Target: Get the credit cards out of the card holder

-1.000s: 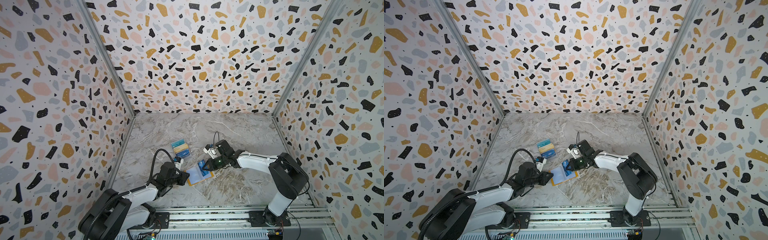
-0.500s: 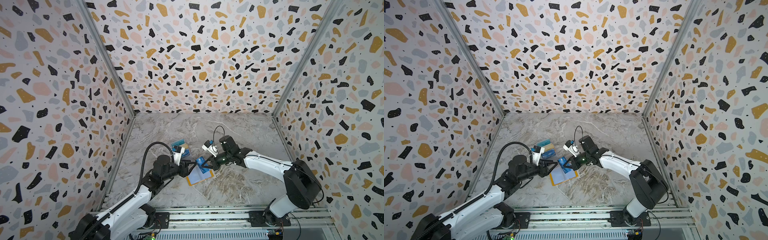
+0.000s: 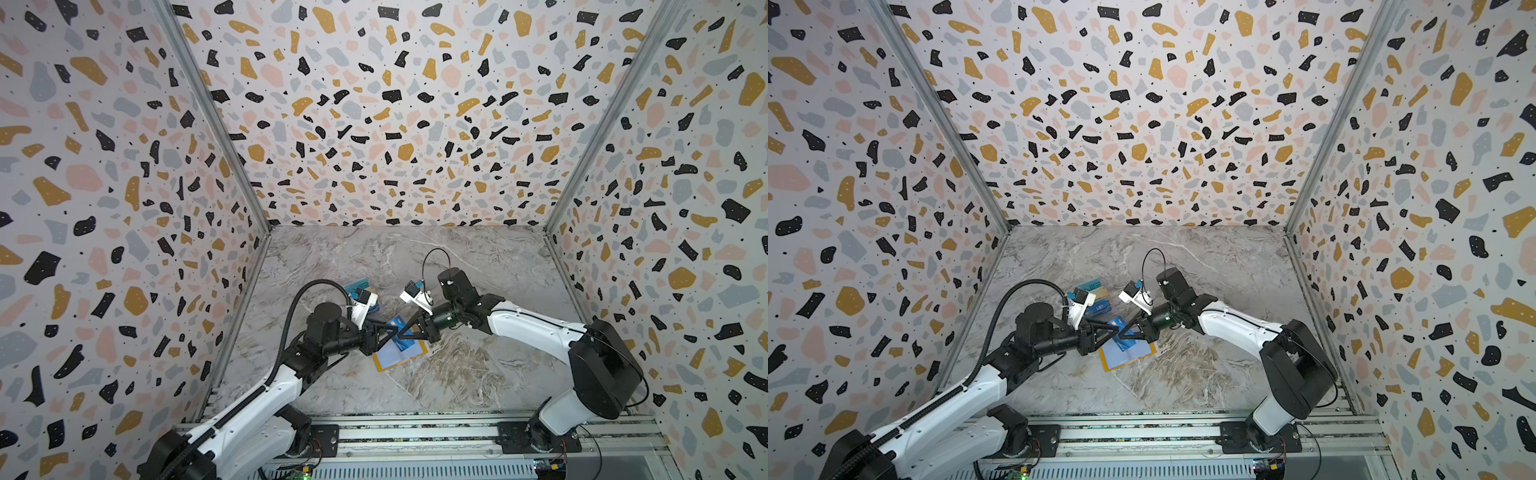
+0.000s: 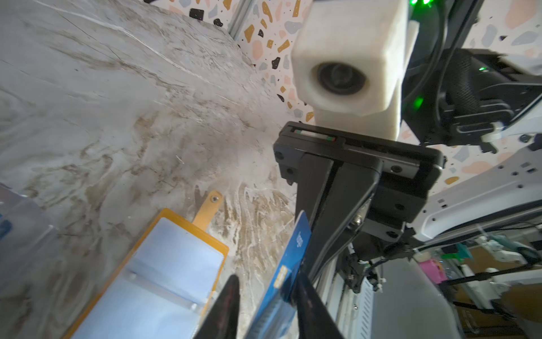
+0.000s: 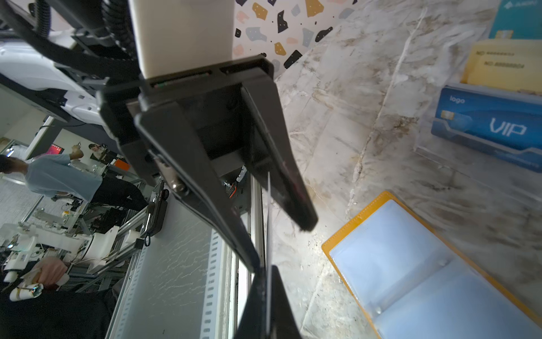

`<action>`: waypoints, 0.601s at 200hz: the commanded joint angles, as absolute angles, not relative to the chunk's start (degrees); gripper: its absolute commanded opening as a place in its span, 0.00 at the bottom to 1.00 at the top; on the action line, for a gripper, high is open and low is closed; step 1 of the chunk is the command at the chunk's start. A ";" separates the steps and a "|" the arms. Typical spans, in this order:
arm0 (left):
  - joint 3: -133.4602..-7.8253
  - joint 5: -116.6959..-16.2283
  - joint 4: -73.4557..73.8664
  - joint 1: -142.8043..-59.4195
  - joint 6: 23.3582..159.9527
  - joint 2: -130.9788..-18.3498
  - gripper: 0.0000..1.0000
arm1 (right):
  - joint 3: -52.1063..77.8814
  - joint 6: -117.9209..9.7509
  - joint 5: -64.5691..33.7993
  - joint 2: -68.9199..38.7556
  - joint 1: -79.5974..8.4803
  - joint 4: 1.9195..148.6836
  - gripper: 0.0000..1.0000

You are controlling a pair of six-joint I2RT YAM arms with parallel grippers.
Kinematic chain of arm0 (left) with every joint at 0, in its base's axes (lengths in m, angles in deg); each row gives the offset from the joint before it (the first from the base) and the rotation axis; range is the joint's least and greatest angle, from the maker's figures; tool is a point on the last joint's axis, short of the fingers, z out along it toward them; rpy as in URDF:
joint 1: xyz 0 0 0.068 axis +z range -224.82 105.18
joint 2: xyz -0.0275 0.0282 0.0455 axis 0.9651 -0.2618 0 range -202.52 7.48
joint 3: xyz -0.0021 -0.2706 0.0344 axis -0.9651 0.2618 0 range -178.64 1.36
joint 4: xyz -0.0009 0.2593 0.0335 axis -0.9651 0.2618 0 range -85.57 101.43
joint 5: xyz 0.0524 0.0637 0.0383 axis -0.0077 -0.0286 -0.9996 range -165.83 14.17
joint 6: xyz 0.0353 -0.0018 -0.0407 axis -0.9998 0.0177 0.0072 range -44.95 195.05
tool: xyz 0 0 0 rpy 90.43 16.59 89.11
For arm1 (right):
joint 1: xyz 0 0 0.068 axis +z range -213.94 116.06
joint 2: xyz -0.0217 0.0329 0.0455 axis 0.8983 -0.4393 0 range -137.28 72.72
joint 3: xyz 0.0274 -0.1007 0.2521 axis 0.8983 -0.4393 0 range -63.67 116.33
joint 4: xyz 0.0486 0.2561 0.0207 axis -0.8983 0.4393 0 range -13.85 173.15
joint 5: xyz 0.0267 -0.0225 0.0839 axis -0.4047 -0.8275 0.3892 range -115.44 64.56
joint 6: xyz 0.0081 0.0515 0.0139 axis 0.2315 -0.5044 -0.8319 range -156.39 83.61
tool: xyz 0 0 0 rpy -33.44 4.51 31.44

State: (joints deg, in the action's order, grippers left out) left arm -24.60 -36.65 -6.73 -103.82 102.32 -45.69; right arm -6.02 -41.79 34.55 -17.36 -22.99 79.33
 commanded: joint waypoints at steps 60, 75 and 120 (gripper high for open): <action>-24.92 -27.92 -14.43 -103.93 107.33 -43.19 0.00 | -4.98 -39.37 37.41 -16.74 -23.15 79.73 0.17; -24.92 -29.08 -14.19 -103.94 107.70 -42.85 0.00 | -5.92 -40.75 36.01 -15.53 -23.28 78.71 0.29; -22.56 -37.94 -21.61 -103.93 114.10 -40.42 0.00 | -16.82 -54.50 30.32 -8.21 -23.64 60.99 0.64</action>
State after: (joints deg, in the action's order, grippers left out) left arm -24.27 -33.07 -12.50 -103.77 109.07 -42.52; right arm -11.68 -45.14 33.98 -13.47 -23.43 73.04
